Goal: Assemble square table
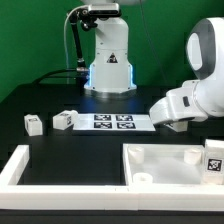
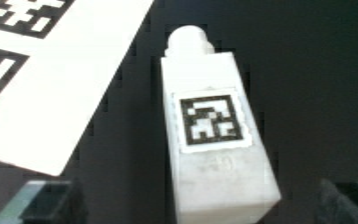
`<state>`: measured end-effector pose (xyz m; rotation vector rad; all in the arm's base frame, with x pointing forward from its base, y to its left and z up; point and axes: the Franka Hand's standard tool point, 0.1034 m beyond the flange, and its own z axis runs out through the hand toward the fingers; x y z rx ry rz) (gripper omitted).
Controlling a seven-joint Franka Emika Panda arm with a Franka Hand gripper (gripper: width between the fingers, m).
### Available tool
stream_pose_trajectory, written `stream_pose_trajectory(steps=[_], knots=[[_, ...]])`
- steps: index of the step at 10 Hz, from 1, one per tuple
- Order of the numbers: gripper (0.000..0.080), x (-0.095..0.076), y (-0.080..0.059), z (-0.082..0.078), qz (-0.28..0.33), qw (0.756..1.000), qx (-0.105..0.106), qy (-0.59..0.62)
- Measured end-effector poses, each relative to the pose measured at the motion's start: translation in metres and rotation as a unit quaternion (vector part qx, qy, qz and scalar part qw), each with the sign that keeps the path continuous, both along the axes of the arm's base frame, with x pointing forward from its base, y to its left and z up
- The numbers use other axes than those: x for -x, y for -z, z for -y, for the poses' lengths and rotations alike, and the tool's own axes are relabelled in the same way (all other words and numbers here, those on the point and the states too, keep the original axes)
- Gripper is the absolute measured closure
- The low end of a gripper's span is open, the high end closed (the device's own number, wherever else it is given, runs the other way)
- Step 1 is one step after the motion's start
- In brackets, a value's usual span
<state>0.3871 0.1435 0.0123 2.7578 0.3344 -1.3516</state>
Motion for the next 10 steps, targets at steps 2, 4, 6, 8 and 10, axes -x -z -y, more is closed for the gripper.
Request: stream_pose_trajectory(steps=[2, 4, 6, 8, 10], knots=[[0.0150, 0.0158, 0.0068, 0.0002, -0.005, 1.000, 0.000, -0.005], [0.0150, 0.0133, 0.0069, 0.0015, -0.003, 1.000, 0.000, -0.002], [0.0424, 0.0139, 0.0074, 0.0022, -0.004, 1.000, 0.000, -0.001], [0.0511, 0.0139, 0.0076, 0.0027, -0.005, 1.000, 0.000, -0.001], [0.0511, 0.0138, 0.0076, 0.0029, -0.005, 1.000, 0.000, -0.001]])
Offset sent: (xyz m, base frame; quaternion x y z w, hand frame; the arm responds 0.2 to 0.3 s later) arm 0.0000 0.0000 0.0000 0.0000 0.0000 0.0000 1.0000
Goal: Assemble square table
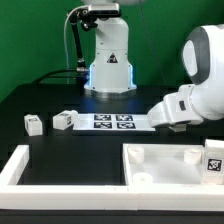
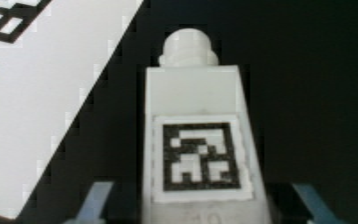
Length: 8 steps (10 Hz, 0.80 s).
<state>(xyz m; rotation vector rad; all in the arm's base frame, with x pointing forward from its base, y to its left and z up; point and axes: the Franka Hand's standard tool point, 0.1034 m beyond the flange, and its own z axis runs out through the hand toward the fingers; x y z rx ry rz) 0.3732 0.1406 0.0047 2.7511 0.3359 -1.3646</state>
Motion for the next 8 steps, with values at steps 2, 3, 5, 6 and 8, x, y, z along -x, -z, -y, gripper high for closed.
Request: stream_pose_trajectory(steps=[2, 3, 5, 6, 8], knots=[[0.0511, 0.000, 0.000, 0.000, 0.000, 1.000, 0.000, 0.000], [0.0511, 0.000, 0.000, 0.000, 0.000, 1.000, 0.000, 0.000], [0.0511, -0.026, -0.025, 0.009, -0.001, 1.000, -0.014, 0.007], [0.0510, -0.049, -0.049, 0.020, 0.015, 0.999, -0.017, 0.030], [0.0509, -0.060, -0.085, 0.038, -0.003, 0.999, -0.016, 0.038]])
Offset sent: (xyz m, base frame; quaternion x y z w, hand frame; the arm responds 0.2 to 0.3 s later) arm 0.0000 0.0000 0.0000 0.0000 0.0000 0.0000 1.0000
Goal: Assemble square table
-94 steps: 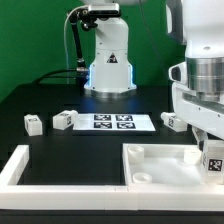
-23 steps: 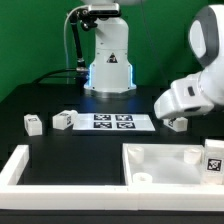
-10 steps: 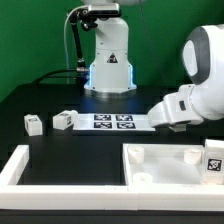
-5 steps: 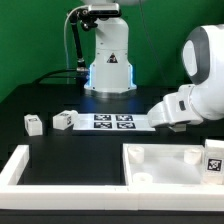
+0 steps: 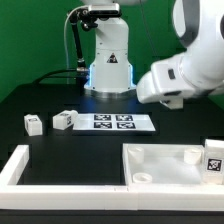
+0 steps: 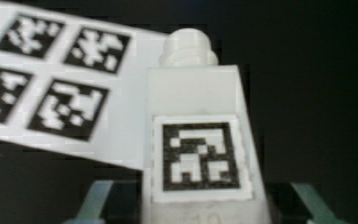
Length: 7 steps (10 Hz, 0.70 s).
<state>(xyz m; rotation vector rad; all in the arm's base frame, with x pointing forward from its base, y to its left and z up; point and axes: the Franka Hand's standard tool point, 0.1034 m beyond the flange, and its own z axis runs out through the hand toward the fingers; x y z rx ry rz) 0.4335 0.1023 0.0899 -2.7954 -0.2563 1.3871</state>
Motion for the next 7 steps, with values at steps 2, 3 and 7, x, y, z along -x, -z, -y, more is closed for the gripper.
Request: stream_pose_trajectory(steps=[2, 3, 7], knots=[[0.0509, -0.012, 0.018, -0.006, 0.064, 0.998, -0.008, 0.001], [0.0509, -0.012, 0.014, -0.004, 0.093, 0.996, -0.013, 0.002], [0.0509, -0.105, -0.068, 0.046, 0.245, 0.966, -0.081, -0.023]])
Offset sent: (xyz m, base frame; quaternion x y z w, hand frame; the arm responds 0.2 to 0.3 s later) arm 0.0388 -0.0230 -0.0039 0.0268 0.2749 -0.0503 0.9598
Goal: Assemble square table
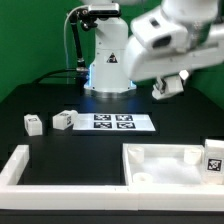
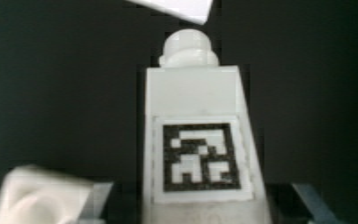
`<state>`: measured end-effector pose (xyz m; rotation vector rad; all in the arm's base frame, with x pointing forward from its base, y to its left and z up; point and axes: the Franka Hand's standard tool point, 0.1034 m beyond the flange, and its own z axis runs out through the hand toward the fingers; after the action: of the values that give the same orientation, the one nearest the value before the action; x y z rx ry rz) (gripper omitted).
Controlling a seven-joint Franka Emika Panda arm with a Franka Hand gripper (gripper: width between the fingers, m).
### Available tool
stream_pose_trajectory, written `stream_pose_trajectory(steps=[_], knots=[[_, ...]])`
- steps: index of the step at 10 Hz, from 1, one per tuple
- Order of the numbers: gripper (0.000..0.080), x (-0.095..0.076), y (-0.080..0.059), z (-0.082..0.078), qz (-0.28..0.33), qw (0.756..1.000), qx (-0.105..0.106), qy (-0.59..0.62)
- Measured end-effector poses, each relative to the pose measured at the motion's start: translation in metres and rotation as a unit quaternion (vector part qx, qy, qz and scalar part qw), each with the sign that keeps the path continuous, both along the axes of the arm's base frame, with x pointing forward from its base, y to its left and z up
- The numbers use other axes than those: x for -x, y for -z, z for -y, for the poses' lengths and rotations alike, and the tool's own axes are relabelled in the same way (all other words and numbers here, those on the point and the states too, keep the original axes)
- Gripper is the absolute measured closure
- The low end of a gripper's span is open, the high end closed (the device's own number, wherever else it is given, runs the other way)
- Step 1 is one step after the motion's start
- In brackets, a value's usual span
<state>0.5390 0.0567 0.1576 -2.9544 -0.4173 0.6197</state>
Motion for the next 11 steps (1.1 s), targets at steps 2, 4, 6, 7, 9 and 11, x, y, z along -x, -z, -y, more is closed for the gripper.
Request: stream_pose_trajectory(steps=[2, 4, 6, 7, 9, 11], knots=[[0.0509, -0.002, 0.010, -0.001, 0.087, 0.996, -0.004, 0.005], [0.0509, -0.013, 0.013, 0.004, 0.157, 0.987, -0.007, 0.016], [0.0509, -0.017, 0.018, 0.012, 0.110, 0.992, -0.031, 0.053], [0.0509, -0.061, -0.002, 0.017, 0.121, 0.987, -0.062, 0.087], [0.0509, -0.085, -0.005, 0.020, 0.206, 0.972, -0.056, 0.100], [0.0509, -0.084, -0.003, 0.030, 0.263, 0.958, -0.045, 0.109]])
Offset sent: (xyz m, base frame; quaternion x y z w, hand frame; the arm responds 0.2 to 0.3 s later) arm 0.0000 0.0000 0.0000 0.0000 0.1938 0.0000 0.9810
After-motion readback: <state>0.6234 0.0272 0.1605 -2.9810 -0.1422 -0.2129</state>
